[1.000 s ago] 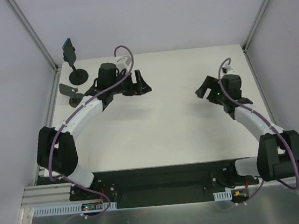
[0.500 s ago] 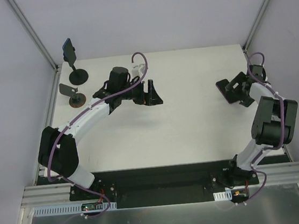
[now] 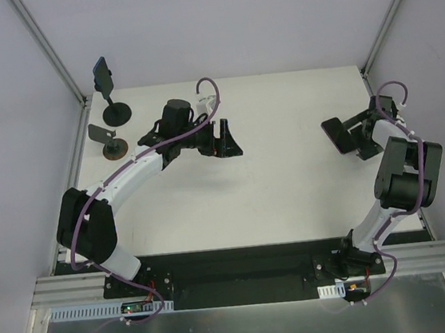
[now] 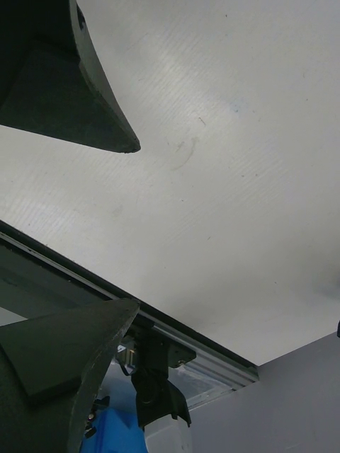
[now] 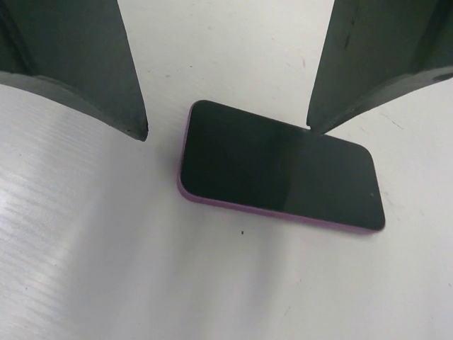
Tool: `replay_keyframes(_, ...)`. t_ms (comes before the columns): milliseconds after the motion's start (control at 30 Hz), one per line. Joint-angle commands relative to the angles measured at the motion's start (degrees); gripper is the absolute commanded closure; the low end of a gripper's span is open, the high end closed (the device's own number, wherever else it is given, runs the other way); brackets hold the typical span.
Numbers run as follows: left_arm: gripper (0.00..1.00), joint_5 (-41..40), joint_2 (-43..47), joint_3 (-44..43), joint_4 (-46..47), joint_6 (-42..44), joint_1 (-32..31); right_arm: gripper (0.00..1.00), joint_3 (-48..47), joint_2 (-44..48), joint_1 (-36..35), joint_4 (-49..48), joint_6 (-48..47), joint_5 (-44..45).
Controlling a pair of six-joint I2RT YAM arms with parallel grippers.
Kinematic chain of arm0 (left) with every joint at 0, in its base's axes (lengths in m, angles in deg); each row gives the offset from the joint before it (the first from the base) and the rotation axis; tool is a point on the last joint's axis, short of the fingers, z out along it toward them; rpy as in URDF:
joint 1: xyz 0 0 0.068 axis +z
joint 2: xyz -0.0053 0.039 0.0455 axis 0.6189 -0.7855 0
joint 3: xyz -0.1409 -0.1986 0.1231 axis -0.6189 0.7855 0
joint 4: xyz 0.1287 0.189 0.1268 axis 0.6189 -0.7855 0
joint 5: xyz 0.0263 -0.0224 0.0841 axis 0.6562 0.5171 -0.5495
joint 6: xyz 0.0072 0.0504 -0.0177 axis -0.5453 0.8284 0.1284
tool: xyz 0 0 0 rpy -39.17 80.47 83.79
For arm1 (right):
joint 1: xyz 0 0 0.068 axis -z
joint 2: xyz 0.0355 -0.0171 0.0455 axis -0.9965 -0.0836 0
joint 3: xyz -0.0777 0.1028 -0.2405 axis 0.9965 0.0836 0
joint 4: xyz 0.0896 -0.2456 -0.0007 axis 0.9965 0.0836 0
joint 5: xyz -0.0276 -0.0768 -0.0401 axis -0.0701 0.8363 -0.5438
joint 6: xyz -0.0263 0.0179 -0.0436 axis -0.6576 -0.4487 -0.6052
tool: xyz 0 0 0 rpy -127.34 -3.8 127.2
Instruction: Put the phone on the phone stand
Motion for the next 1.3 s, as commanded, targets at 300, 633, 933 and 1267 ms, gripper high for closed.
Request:
replay_keyframes(300,0.18,2.4,0.9,-0.8,0.1,-0.3,0.2,0.25,1.3,5.8,0.3,-10.5,16.9,2.2)
replay_keyframes(633,0.18,2.6,0.0,-0.9,0.1,-0.3,0.1,0.53,-2.7,3.7,-2.4,-10.5,19.9,10.9)
replay_keyframes(933,0.18,2.6,-1.2,-0.9,0.1,-0.5,0.1,0.59,-10.6,-5.1,-7.0,-10.2,23.1,15.5)
replay_keyframes(1267,0.18,2.8,-1.8,-1.0,0.1,-0.4,0.1,0.68,-19.0,-13.1,-6.1,-4.7,18.8,19.5)
